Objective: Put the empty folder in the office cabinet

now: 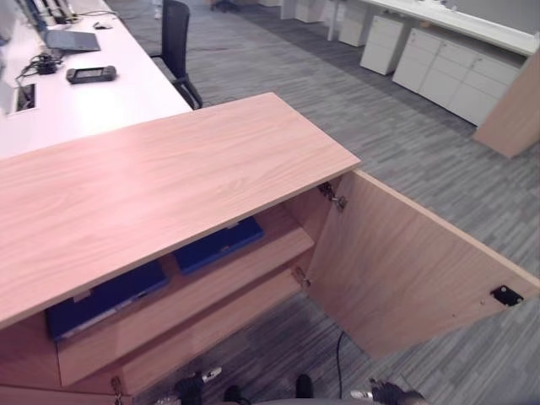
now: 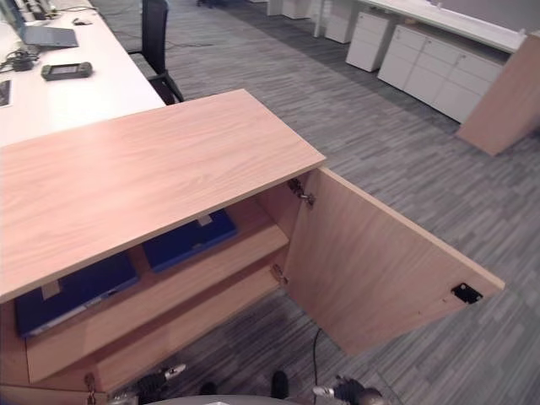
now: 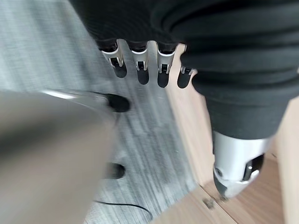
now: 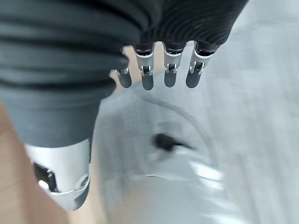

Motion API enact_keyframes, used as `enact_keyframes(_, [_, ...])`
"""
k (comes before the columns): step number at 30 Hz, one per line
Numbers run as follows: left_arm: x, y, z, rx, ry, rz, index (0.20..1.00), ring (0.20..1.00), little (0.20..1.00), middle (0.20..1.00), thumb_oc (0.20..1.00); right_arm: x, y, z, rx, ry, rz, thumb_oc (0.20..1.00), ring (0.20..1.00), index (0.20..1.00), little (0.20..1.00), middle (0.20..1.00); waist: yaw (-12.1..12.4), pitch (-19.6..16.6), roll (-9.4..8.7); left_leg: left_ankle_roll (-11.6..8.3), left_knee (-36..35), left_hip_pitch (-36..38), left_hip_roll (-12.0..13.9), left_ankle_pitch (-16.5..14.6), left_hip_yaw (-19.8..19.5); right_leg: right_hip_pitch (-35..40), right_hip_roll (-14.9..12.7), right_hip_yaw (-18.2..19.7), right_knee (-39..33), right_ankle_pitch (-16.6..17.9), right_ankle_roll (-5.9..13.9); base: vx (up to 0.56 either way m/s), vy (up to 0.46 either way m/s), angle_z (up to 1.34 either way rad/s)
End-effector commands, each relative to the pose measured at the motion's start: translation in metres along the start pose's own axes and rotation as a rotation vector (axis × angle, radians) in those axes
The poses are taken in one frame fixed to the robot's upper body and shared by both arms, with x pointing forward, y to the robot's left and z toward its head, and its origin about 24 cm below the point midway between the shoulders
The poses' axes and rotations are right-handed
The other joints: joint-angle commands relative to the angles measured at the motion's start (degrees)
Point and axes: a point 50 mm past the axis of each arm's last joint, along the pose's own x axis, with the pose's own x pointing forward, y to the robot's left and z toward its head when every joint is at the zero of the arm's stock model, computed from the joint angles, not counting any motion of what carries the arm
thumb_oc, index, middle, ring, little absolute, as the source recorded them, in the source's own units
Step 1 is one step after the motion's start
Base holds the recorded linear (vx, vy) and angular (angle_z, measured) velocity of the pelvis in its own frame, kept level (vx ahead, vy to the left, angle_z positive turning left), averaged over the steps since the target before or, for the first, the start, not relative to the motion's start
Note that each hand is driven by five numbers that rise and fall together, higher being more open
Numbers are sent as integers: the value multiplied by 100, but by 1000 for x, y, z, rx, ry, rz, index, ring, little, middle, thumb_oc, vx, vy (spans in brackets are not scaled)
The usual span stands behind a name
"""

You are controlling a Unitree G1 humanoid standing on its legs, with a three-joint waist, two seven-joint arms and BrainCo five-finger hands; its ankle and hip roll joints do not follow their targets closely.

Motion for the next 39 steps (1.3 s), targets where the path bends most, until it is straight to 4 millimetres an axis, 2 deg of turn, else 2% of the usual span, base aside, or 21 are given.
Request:
enact_keyframes(1, [-1,6,-2,3,9,10,1000,1000,1000,1000,1000,3,-5,36,39,-78,-23,1000,1000,1000,1000,1000,92,7,-79,-65,392,-90,-97,-644,-101,-138,61,-143,91,-78,725,-85,140,-29])
enact_keyframes(5, [-2,11,-7,-9,30,22,1000,1000,1000,1000,1000,2,-10,18,86,-17,-41,1000,1000,1000,1000,1000,-21,84,-17,41,291,-66,-310,-577,74,-451,-71,-42,158,130,830,-127,195,-26])
enact_keyframes(8, [-3,17,-6,-18,29,33,1000,1000,1000,1000,1000,-1,-17,-4,141,55,-75,1000,1000,1000,1000,1000,-129,160,-10,114,261,-45,-471,-555,255,-645,-184,15,174,262,938,-100,153,-26])
enact_keyframes(12, [-4,22,-7,-21,39,50,1000,1000,1000,1000,1000,-4,-28,-14,176,85,-127,1000,1000,1000,1000,1000,-195,234,0,173,263,-8,-555,-574,373,-744,-248,44,204,297,1003,-75,137,-19])
enact_keyframes(13, [-5,27,-7,-23,39,67,1000,1000,1000,1000,1000,-6,-38,-12,189,77,-163,1000,1000,1000,1000,1000,-203,369,28,213,291,21,-568,-595,485,-877,-366,-165,378,245,1032,-67,75,-43])
enact_keyframes(14, [-5,27,-7,-23,39,67,1000,1000,1000,1000,1000,-6,-38,-12,189,77,-163,1000,1000,1000,1000,1000,-203,369,28,213,291,21,-568,-595,485,-877,-366,-165,378,245,1032,-142,103,-45])
enact_keyframes(15, [-6,30,-9,-48,43,85,1000,1000,1000,1000,1000,-8,-51,0,206,25,-210,1000,1000,1000,1000,1000,-99,542,142,191,308,126,-445,-624,676,-863,-712,-963,632,14,976,-102,14,-52])
enact_keyframes(16, [-6,32,-9,-59,47,91,1000,1000,1000,1000,1000,-8,-55,6,216,0,-222,1000,1000,1000,1000,1000,-92,570,174,177,310,162,-379,-631,722,-801,-867,-1177,712,-75,949,-123,4,-61])
enact_keyframes(17, [-7,34,-10,-73,48,100,1000,1000,1000,1000,1000,-9,-59,10,227,-22,-243,1000,1000,1000,1000,1000,-104,584,194,165,323,178,-330,-637,756,-729,-980,-1185,775,-119,913,-65,-40,-77])
enact_keyframes(21, [-7,35,-9,-100,40,125,1000,1000,1000,1000,1000,-20,-89,4,339,-33,-374,1000,1000,1000,1000,1000,-130,511,230,155,469,126,-219,-732,737,-497,-1469,-518,826,32,972,-16,-91,-46])
enact_keyframes(23, [-6,35,-7,-103,35,134,1000,1000,1000,1000,1000,-24,-100,0,414,-35,-424,1000,1000,1000,1000,1000,-169,403,176,133,563,13,-226,-757,666,-354,-1664,-205,669,197,1042,24,-129,7])
enact_keyframes(24, [-6,35,-7,-103,35,134,1000,1000,1000,1000,1000,-24,-100,0,414,-35,-424,1000,1000,1000,1000,1000,-168,404,176,133,565,13,-226,-758,666,-352,-1665,-205,668,198,1043,59,-164,19])
enact_keyframes(25, [-6,35,-3,-108,25,143,1000,1000,1000,1000,1000,-28,-108,-1,451,-45,-461,1000,1000,1000,1000,1000,-240,317,105,108,597,-45,-261,-765,591,-278,-1679,228,514,245,1116,41,-114,23])
enact_keyframes(26, [-6,35,-3,-107,25,143,1000,1000,1000,1000,1000,-28,-108,-1,451,-44,-461,1000,1000,1000,1000,1000,-232,313,101,110,602,-50,-264,-768,599,-284,-1682,237,511,247,1118,47,-158,10])
enact_keyframes(29, [-6,37,1,-111,15,153,1000,1000,1000,1000,1000,-34,-122,4,473,-80,-523,1000,1000,1000,1000,1000,-247,195,24,78,557,-109,-306,-728,504,-303,-1439,815,342,112,1177,20,-122,28])
enact_keyframes(31, [-7,39,-2,-122,15,156,1000,1000,1000,1000,1000,-37,-129,12,448,-124,-556,1000,1000,1000,1000,1000,-204,142,12,15,451,-98,-266,-639,439,-294,-1265,804,237,46,1177,32,-246,9])
enact_keyframes(32, [-8,40,-7,-143,20,163,1000,1000,1000,1000,1000,-44,-136,31,385,-221,-591,1000,1000,1000,1000,1000,-206,70,15,-102,259,-45,-108,-488,369,-208,-1094,732,153,-37,1177,70,-320,-14])
enact_keyframes(33, [-8,39,-9,-157,18,160,1000,1000,1000,1000,1000,-48,-140,38,361,-266,-608,1000,1000,1000,1000,1000,-202,34,25,-146,178,-8,-23,-435,329,-169,-1032,696,146,-96,1177,86,-322,-17])
enact_keyframes(36, [-7,34,-13,-162,25,148,1000,1000,1000,1000,1000,-56,-146,46,329,-330,-651,1000,1000,1000,1000,1000,-231,-2,66,-239,22,49,144,-311,214,-74,-918,598,167,-267,1152,39,-192,3])
enact_keyframes(38, [-6,30,-14,-163,27,136,1000,1000,1000,1000,1000,-64,-152,58,307,-395,-689,1000,1000,1000,1000,1000,-247,-4,123,-356,-102,84,367,-173,127,-36,-758,530,260,-470,1044,23,-276,22])
enact_keyframes(39, [-6,26,-14,-165,25,123,1000,1000,1000,1000,1000,-72,-159,68,290,-455,-724,1000,1000,1000,1000,1000,-245,9,188,-464,-196,109,585,-37,51,-22,-591,451,406,-671,937,16,-448,33])
